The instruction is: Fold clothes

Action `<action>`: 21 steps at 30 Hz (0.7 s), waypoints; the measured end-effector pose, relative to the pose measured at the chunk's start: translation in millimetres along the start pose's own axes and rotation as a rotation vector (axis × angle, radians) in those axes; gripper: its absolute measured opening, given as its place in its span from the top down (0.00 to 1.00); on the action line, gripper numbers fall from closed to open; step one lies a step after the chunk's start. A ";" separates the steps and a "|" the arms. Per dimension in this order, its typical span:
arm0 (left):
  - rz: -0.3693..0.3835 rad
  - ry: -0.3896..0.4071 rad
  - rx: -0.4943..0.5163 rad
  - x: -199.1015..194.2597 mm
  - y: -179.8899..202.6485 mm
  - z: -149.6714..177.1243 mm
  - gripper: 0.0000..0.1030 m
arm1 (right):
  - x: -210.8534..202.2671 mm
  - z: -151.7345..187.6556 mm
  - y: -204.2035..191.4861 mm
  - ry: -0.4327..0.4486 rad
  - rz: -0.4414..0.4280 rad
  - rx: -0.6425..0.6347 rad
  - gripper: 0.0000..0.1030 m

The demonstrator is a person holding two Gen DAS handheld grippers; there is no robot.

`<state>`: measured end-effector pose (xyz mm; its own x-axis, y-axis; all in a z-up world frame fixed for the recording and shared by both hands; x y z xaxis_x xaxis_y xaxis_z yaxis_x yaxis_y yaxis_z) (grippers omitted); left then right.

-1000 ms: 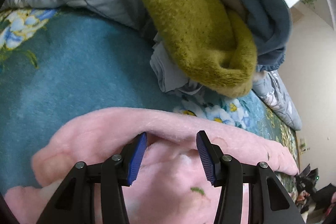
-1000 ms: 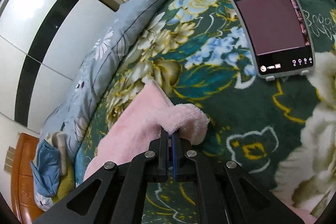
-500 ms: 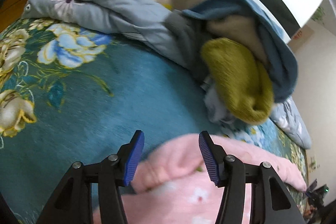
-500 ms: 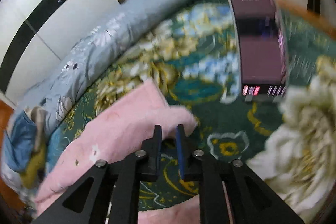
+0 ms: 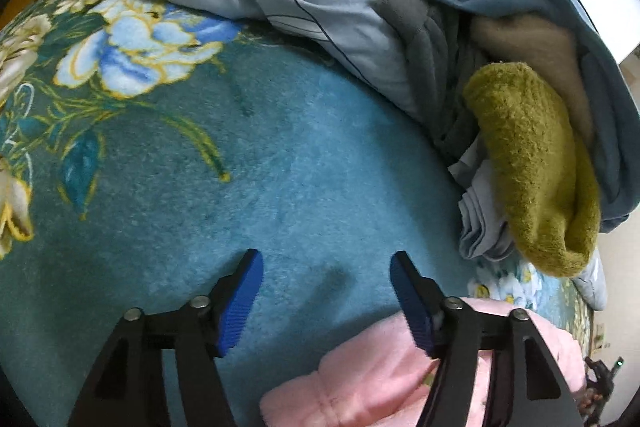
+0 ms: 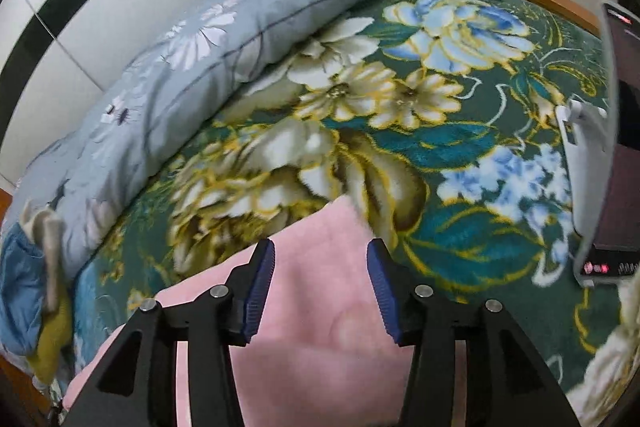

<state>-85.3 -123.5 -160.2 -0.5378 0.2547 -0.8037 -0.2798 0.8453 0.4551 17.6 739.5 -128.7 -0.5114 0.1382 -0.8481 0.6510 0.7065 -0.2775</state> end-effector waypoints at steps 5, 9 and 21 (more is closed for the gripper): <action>0.034 -0.031 0.010 6.1 13.2 2.9 0.27 | 14.7 0.3 1.7 -0.026 0.009 0.003 0.52; 0.080 -0.067 0.036 13.3 31.3 12.5 0.29 | 12.6 3.3 2.3 -0.037 0.017 0.011 0.82; 0.100 0.028 0.141 10.3 64.9 13.2 1.00 | -73.3 -70.1 -23.1 0.212 -0.073 -0.035 0.95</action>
<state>-98.4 -59.8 -143.9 -0.5801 0.3296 -0.7449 -0.1103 0.8743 0.4728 0.7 761.8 -28.5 -0.6654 0.2264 -0.7113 0.5899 0.7434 -0.3152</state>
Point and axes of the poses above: each gripper's, at about its wrist camera, not at the fingertips, and x roughly the way its jaws point, y to its right, z to its underside, the point moved 10 cm from there along x, roughly the way its jaws point, and after that the axes turned 1 degree about z, right-handed, at the moved point
